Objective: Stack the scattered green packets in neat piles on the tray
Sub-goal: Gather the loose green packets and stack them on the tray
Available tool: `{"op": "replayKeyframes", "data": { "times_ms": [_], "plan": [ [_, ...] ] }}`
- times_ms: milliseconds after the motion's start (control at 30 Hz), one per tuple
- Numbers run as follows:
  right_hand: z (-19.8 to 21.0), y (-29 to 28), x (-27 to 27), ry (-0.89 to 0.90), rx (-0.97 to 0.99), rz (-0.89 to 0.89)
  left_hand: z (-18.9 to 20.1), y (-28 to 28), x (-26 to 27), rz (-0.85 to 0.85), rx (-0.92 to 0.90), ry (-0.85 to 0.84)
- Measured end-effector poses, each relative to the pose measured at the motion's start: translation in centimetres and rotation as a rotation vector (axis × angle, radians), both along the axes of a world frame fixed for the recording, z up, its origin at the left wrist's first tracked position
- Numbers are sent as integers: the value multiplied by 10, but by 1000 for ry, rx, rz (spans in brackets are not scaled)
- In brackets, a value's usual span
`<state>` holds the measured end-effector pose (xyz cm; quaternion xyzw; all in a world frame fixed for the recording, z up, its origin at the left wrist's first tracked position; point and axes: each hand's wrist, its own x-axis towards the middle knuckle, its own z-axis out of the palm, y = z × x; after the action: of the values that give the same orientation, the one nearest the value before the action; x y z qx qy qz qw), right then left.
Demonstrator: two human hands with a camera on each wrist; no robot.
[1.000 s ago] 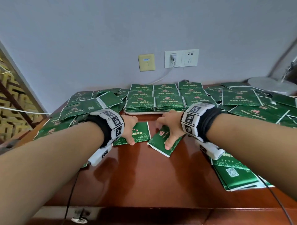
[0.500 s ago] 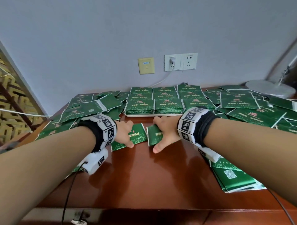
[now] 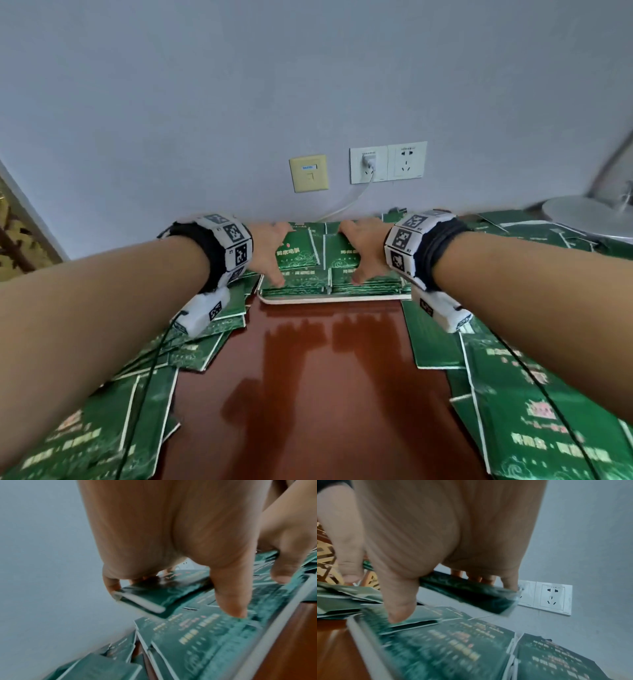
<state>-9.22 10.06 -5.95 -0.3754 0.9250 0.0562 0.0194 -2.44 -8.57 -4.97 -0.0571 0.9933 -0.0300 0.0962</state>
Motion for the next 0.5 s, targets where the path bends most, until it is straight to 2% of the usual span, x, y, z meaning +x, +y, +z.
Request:
{"op": "replayKeyframes", "data": {
  "times_ms": [167, 267, 500],
  "plan": [
    [11, -23, -70, -28, 23, -61, 0, -23, -67, -31, 47, 0],
    [13, -40, -110, -53, 53, -66, -9, -35, -109, -22, 7, -27],
    [-10, -62, -159, -203, 47, -57, -29, -60, -162, 5, 82, -44]
  ]
}}
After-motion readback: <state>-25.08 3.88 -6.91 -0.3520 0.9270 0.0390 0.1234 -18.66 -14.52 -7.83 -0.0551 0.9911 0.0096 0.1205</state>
